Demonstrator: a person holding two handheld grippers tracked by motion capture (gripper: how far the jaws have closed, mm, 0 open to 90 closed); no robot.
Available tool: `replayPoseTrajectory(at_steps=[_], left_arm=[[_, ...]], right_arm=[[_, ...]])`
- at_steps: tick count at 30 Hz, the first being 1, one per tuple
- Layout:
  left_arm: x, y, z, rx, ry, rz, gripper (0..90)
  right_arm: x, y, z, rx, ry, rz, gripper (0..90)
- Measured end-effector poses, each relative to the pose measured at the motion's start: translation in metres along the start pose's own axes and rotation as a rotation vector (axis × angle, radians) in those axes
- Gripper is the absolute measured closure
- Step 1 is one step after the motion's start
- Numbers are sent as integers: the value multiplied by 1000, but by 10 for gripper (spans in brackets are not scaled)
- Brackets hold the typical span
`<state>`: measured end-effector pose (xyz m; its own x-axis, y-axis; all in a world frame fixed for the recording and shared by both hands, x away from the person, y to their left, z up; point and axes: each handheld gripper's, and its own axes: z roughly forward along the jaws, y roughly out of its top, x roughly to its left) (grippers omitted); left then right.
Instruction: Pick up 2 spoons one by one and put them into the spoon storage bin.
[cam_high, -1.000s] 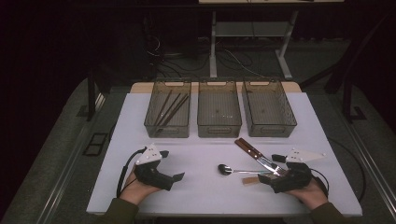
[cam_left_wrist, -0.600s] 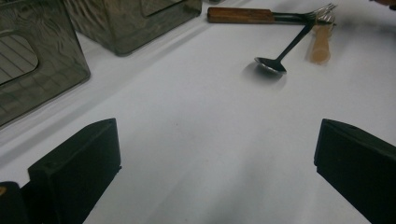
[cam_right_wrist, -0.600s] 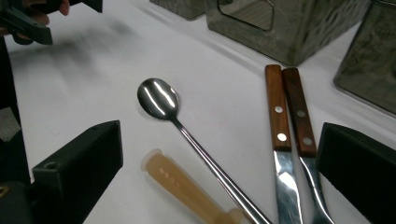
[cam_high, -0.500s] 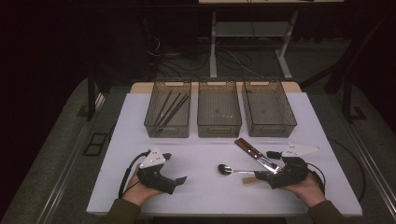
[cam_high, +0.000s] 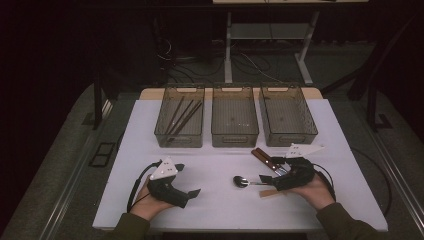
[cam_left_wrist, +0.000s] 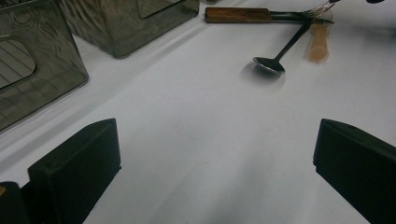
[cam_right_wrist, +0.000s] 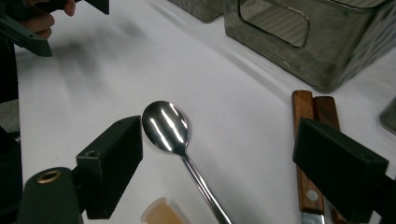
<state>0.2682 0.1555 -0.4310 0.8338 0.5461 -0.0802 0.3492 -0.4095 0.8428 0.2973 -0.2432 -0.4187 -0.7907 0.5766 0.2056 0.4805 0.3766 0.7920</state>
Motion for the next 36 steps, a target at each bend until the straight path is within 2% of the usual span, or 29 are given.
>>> replayPoseTrajectory(at_steps=[2,4,6,8,12,18,23,36], left_arm=[[0,0,0,6,-5,3,0],[0,0,0,8,-7,5,0],[-1,0,1,11,-9,4,1],[-1,0,1,11,-14,5,3],[-2,0,1,12,-17,7,5],[-2,0,0,6,-17,8,9],[-2,0,0,8,-18,7,9],[-2,-1,0,12,-19,8,9]], right_arm=[[0,2,4,6,1,-9,168],[1,4,7,15,25,-17,245],[2,5,8,34,31,-19,285],[1,3,7,58,43,-21,377],[-2,1,1,80,41,-22,549],[-7,-6,-7,134,18,-12,721],[-14,-16,-23,150,-22,18,773],[-24,-44,-58,187,-110,67,782]])
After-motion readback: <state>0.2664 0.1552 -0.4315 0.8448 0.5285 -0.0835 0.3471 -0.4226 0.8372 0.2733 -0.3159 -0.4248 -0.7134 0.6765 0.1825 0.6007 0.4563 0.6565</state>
